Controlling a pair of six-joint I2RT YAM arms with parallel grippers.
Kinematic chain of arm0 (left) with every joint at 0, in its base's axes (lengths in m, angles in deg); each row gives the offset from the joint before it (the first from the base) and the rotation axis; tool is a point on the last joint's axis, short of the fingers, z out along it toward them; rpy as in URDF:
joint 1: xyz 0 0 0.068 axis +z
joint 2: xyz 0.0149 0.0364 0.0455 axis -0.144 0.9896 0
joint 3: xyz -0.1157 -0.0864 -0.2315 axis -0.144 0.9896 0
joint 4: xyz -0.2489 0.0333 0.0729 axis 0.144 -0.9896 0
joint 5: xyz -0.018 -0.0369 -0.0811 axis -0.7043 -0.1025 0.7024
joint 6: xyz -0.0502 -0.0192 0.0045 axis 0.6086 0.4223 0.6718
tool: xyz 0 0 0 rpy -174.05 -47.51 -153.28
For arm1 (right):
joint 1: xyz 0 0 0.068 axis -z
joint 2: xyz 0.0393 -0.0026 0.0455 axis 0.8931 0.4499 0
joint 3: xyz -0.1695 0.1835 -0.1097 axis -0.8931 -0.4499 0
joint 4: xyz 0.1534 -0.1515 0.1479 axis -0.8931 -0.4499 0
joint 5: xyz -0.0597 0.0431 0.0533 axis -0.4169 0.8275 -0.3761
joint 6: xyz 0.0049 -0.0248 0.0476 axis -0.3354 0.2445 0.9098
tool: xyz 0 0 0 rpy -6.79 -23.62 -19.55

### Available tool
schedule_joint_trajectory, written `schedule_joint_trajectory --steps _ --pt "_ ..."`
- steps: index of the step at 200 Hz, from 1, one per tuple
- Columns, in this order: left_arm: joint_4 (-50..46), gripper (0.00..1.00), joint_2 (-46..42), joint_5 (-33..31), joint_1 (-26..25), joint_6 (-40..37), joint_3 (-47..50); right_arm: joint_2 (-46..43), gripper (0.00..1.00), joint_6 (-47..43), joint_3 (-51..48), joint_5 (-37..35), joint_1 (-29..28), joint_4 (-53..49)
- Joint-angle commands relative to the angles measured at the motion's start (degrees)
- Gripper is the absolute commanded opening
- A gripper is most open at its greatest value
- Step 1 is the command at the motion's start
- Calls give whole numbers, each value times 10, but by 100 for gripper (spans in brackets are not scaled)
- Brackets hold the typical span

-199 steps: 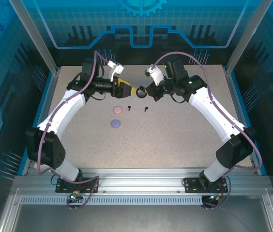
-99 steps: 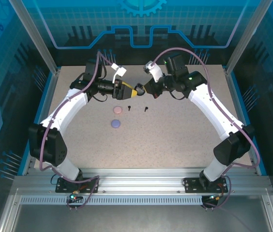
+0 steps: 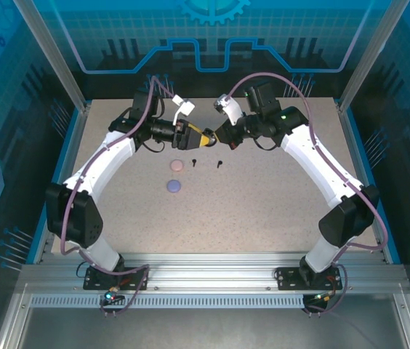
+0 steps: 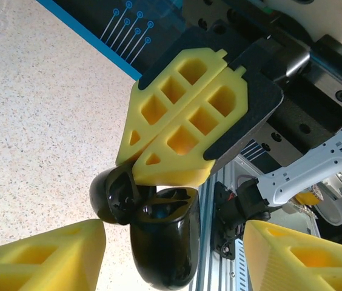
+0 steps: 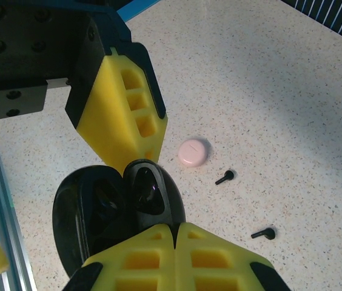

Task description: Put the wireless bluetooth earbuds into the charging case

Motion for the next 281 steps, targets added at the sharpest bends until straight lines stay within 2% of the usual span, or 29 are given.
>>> schedule_joint_trajectory --steps 1,156,194,217,231,260,281 --pt "-14 62 5 27 -5 -17 -15 -2 0 -7 10 19 9 -10" --pt "-21 37 13 36 -14 -28 -27 -3 0 -1 1 28 15 -2" --pt "-17 23 13 36 -14 -26 -28 -3 0 10 4 26 16 6" --pt "-7 14 9 29 -14 -21 -24 -12 31 40 4 26 17 28" --pt "9 10 1 17 -13 -15 -14 -22 45 65 -4 24 17 45" --pt "77 1 -25 -20 -4 21 23 -57 52 127 -39 -21 21 87" --pt "149 0 -54 -51 7 62 64 -78 55 183 -69 -55 24 114"
